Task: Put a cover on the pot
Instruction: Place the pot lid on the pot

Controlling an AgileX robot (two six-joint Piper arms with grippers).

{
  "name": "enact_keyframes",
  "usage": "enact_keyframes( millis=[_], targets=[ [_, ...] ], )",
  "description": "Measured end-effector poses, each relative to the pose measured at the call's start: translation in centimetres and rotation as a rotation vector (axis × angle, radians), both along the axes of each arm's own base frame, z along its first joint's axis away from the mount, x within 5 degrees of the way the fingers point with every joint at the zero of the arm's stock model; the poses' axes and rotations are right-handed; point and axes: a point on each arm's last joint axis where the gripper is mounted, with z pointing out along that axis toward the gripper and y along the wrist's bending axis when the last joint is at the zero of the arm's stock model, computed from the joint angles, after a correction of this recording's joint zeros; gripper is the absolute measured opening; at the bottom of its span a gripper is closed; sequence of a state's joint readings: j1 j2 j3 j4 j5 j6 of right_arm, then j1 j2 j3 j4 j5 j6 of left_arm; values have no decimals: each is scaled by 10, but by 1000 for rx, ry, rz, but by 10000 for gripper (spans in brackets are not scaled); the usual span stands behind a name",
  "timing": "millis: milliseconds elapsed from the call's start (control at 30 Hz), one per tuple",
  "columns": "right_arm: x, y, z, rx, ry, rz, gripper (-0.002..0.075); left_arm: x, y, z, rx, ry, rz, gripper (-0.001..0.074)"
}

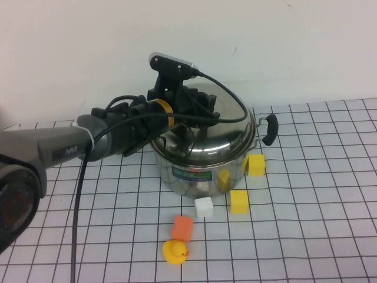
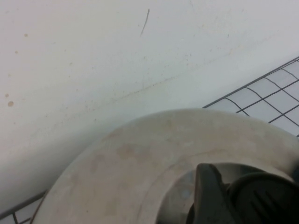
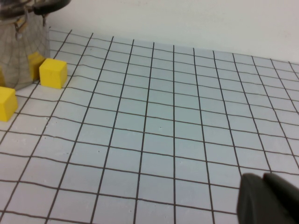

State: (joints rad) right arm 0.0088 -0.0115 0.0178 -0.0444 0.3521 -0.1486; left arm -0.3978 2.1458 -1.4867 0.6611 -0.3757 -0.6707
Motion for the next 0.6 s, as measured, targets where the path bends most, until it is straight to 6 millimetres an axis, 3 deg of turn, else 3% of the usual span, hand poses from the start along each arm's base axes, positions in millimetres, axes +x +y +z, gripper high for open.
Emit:
enact_keyframes(
  millis=[600],
  targets=[
    [0,0,0,0,0,0,9,-2,1,0,-2,49,9,324]
  ],
)
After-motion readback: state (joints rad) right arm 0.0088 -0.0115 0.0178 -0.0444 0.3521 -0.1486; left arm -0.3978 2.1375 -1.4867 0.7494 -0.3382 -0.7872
